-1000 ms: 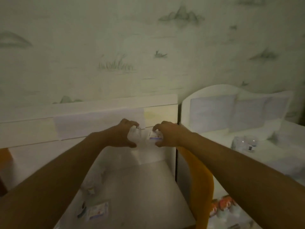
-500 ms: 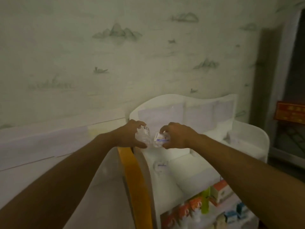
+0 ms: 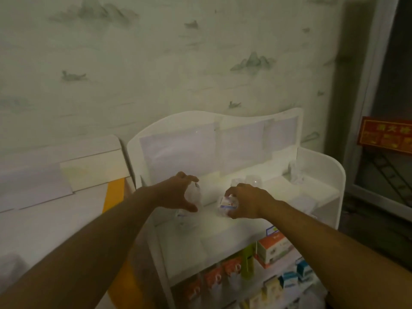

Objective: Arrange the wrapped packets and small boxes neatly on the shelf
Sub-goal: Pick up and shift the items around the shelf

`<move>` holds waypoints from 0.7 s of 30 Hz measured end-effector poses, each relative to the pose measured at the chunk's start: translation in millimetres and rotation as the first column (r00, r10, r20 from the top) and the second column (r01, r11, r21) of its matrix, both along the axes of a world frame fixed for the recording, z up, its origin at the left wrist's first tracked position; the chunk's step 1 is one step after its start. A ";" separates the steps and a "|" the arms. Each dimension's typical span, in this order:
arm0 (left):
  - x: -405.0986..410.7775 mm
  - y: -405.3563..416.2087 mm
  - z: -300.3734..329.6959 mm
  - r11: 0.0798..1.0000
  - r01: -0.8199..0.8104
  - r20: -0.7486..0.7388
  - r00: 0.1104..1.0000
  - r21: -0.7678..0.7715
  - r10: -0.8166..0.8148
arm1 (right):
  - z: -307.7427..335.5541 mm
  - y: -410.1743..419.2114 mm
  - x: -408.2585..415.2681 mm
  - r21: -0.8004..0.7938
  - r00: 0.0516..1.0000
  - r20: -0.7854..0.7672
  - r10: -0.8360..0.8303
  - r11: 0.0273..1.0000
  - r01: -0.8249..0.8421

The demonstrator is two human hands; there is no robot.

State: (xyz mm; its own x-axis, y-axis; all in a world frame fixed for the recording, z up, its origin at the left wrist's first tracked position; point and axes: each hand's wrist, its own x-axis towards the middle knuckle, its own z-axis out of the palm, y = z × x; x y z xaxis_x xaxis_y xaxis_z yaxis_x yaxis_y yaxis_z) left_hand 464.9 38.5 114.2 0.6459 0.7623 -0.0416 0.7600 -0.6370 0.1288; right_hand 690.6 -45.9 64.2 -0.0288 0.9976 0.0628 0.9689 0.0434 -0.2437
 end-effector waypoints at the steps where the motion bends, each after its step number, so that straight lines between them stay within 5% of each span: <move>1: 1.0 5.5 -3.5 1.000 -0.004 -0.009 1.000 0.005 0.004 | -6.3 4.9 2.8 -0.008 1.000 -0.002 0.003 1.000 -0.003; 12: 1.3 79.3 -42.6 0.998 0.035 -0.173 0.984 -0.055 -0.044 | -86.1 87.9 -29.9 -0.240 0.995 -0.044 0.084 0.966 -0.092; 21: -2.1 128.7 -43.8 0.995 0.078 -0.159 0.984 -0.054 -0.086 | -133.8 138.9 -69.0 -0.317 0.988 -0.083 0.132 0.936 -0.152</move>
State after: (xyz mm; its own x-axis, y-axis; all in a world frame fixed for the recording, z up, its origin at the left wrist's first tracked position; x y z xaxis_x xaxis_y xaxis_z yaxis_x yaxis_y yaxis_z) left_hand 462.8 167.1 70.4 0.6880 0.7018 -0.1848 0.7188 -0.6941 0.0401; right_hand 621.6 92.9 -69.6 -0.1776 0.9506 -0.2545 0.9416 0.0890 -0.3248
